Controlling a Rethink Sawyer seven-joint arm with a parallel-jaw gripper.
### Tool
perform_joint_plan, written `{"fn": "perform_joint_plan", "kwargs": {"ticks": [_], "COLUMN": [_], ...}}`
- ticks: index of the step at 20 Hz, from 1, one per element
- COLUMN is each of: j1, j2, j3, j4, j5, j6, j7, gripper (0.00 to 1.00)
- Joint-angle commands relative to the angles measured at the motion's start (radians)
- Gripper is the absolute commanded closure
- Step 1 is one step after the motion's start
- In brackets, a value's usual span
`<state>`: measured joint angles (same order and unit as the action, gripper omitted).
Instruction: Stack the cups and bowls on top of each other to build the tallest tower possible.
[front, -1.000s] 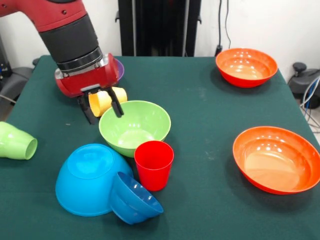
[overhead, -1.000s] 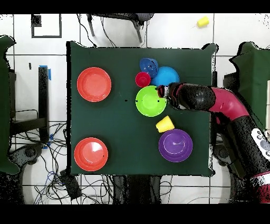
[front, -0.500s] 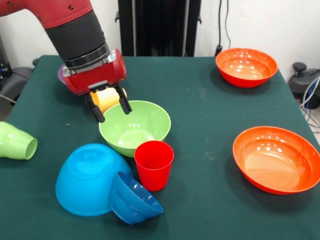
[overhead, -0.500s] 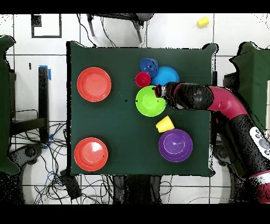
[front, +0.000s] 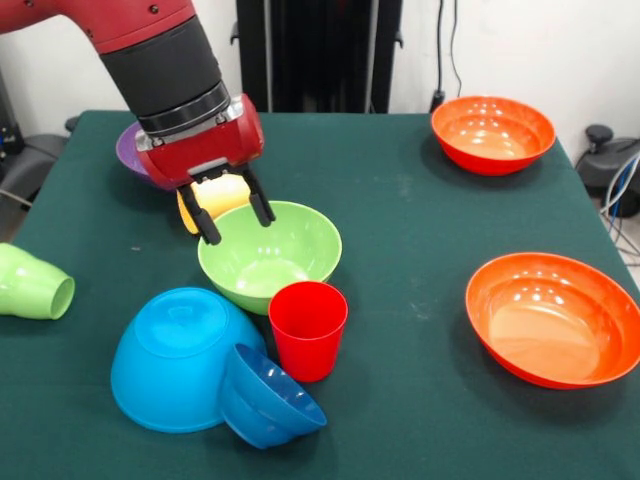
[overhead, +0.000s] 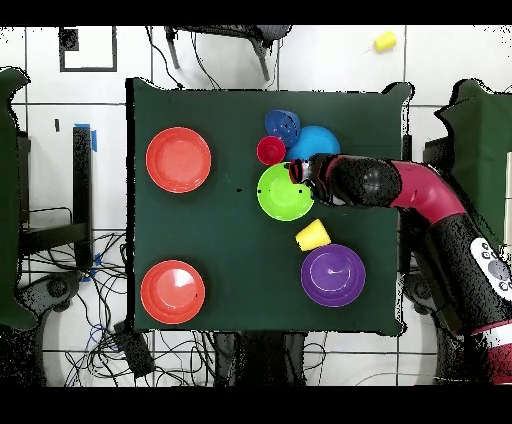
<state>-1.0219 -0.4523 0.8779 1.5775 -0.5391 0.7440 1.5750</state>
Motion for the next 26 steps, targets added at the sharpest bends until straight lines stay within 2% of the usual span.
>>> {"fn": "perform_joint_plan", "kwargs": {"ticks": [1, 5, 7, 15, 26], "j1": [0.013, 0.017, 0.025, 0.076, 0.098], "j2": [0.051, 0.059, 0.056, 0.033, 0.009], "j3": [0.035, 0.038, 0.026, -0.071, -0.122], "j4": [0.045, 0.037, 0.027, -0.039, -0.034], "j5": [-0.082, -0.095, -0.097, -0.099, -0.082], "j6": [0.050, 0.048, 0.040, -0.057, -0.091], "j7": [-0.323, -0.322, -0.289, -0.040, 0.019], "gripper": [0.00, 0.00, 0.00, 0.00, 0.00]}}
